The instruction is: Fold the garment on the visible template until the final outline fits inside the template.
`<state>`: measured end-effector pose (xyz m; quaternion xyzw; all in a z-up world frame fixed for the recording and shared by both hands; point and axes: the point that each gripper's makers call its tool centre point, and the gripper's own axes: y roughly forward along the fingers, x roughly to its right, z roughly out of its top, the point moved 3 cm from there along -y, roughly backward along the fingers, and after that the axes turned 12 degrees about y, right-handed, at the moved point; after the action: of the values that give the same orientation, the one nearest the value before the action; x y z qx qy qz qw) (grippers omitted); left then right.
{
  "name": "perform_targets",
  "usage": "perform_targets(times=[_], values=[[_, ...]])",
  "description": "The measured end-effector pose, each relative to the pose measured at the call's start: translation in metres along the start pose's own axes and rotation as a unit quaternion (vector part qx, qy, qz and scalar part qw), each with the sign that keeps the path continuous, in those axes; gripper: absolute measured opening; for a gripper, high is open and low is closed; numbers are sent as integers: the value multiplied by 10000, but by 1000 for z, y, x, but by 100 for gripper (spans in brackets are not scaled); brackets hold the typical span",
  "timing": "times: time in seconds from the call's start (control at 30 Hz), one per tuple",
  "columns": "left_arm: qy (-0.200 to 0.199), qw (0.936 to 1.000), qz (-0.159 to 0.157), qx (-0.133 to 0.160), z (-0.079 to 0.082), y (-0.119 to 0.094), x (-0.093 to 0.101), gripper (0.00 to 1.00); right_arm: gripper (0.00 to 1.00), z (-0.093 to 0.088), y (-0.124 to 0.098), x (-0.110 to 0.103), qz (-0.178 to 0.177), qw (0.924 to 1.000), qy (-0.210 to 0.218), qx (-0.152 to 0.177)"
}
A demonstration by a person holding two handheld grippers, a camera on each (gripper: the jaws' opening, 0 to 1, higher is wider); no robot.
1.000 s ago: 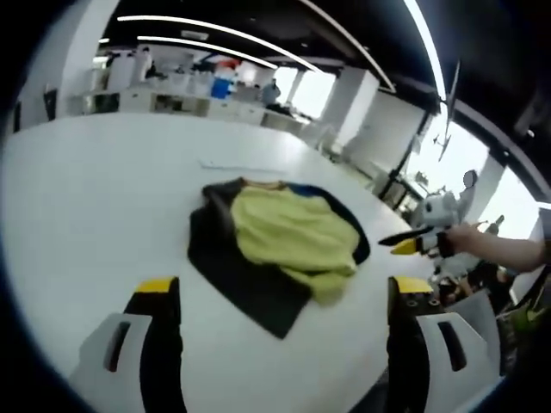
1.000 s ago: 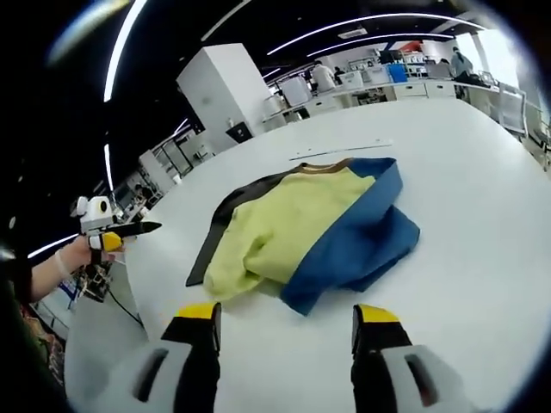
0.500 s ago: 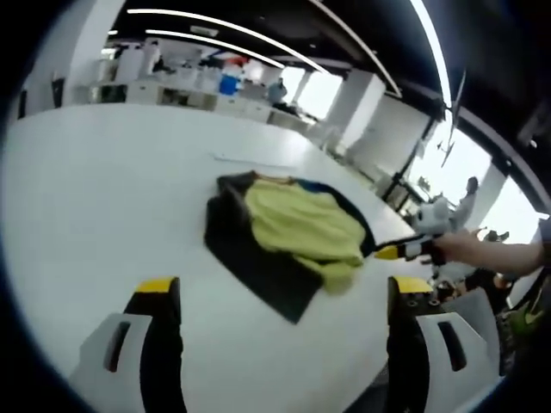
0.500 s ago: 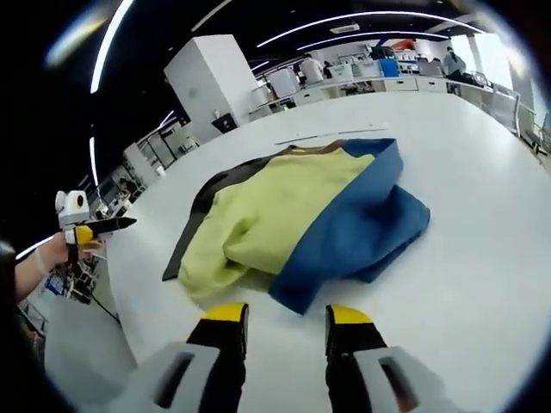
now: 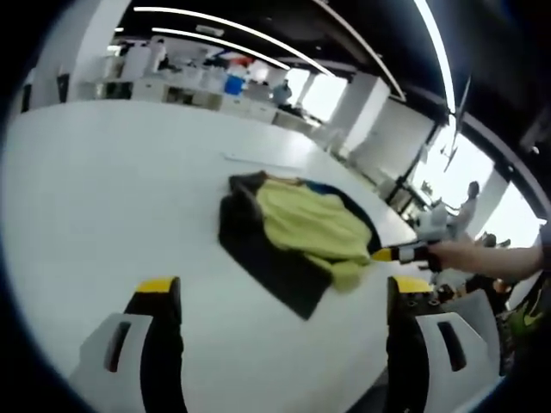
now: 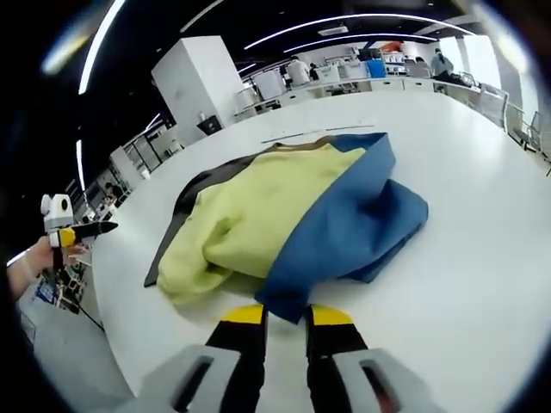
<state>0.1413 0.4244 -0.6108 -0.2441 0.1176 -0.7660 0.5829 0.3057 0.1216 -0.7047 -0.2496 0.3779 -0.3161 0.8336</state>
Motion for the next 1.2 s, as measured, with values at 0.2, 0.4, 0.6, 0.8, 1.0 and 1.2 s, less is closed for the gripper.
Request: perform_targets(times=[0.2,0.4,0.6,0.8,1.0,1.2], values=[[4,10000,-18,-17,0,2,0,95,0,1,-1,4,-40,10000,54,55],[10,10000,-50,-36,-1,5,1,94,0,4,-4,3,-8,9999,123,104],[22,9999,-87,-46,-1,8,4,94,0,7,-8,1,14,9999,99,126],[26,9999,-136,-52,-2,10,7,93,0,13,-20,-1,35,9997,94,216],[48,9998,-194,-24,1,15,12,93,0,23,-33,0,55,9996,62,285],[98,9996,-250,-1,5,18,17,92,0,38,-48,3,25,9994,-81,333]])
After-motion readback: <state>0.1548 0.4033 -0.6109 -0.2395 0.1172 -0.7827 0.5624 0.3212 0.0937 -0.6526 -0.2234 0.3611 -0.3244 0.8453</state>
